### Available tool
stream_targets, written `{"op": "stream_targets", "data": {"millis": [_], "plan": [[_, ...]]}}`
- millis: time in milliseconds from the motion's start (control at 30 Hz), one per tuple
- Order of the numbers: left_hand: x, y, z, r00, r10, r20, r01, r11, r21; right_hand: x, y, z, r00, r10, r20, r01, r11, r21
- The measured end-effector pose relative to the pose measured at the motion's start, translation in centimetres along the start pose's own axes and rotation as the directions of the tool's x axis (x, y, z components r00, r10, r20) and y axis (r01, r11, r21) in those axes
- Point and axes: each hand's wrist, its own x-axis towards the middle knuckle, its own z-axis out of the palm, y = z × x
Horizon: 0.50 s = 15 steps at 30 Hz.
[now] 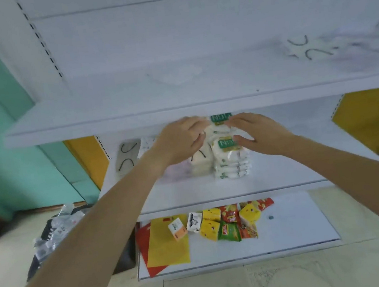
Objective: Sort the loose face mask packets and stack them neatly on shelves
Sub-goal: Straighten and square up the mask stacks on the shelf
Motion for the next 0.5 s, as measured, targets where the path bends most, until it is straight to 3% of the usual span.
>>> {"op": "stream_targets", "data": {"millis": [100, 233, 367, 500], "plan": [[4.3, 2.5, -2.4, 0.996, -0.05, -0.08, 0.05, 0.999, 0.0, -2.1, 2.5, -3.9, 0.989, -0.039, -0.141, 0.037, 0.999, -0.018], [8.7, 4.7, -2.3, 0.979, -0.185, -0.091, 0.185, 0.983, -0.005, -5.0, 7.3, -7.6, 0.98, 0.021, -0.197, -0.028, 0.999, -0.037], [12.0, 7.6, -0.9, 0.966, -0.259, -0.025, 0.258, 0.965, -0.048, -7.0, 12.5, -8.7, 0.969, 0.206, -0.136, -0.213, 0.977, -0.032], [16.1, 9.7, 0.7, 0.971, -0.239, 0.028, 0.241, 0.967, -0.081, -6.6, 17.7, -8.7, 0.887, 0.445, -0.127, -0.444, 0.895, 0.033]]}}
